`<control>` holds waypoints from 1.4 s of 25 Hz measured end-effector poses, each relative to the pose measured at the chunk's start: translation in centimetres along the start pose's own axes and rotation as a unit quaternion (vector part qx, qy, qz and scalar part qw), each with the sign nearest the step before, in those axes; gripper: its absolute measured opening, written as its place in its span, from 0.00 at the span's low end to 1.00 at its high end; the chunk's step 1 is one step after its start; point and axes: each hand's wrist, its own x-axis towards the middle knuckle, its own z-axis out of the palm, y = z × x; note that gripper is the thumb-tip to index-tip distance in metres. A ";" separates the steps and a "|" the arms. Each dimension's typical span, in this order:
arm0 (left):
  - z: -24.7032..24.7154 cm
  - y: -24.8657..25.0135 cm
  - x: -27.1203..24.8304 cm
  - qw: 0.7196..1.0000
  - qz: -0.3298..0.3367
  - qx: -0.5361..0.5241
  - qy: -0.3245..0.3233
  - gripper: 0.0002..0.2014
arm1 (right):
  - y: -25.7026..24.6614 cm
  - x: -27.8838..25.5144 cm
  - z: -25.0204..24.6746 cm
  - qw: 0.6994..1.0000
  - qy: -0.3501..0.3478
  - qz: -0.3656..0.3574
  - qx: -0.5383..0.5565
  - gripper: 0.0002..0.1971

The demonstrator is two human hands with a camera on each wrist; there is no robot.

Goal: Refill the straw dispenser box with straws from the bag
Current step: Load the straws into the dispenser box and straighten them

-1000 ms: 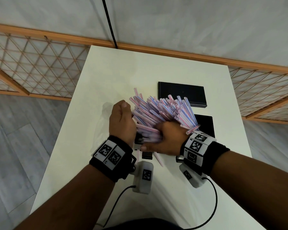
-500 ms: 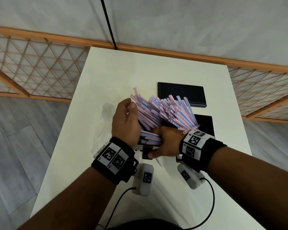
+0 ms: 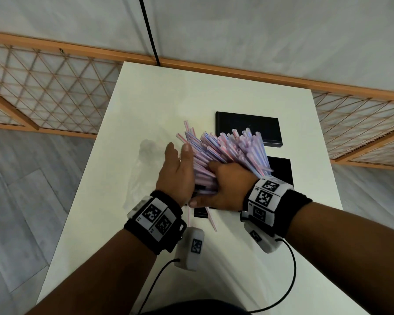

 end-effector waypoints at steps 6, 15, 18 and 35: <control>0.8 -0.1 0.0 1.000 0.001 0.016 -0.018 0.39 | 0.2 -1.9 1.9 0.998 0.058 -0.001 -0.004 0.35; 1.8 0.6 -1.1 1.000 -0.009 -0.011 0.003 0.35 | 3.5 -9.8 -0.3 0.991 0.058 -0.119 0.024 0.16; 1.9 0.1 -1.4 0.999 -0.025 -0.021 0.003 0.40 | 5.7 -11.5 -1.1 0.980 0.143 -0.134 0.031 0.04; 1.3 -1.2 -1.1 0.999 -0.038 -0.038 0.008 0.20 | 10.0 -13.0 -0.4 0.957 0.193 0.215 0.003 0.32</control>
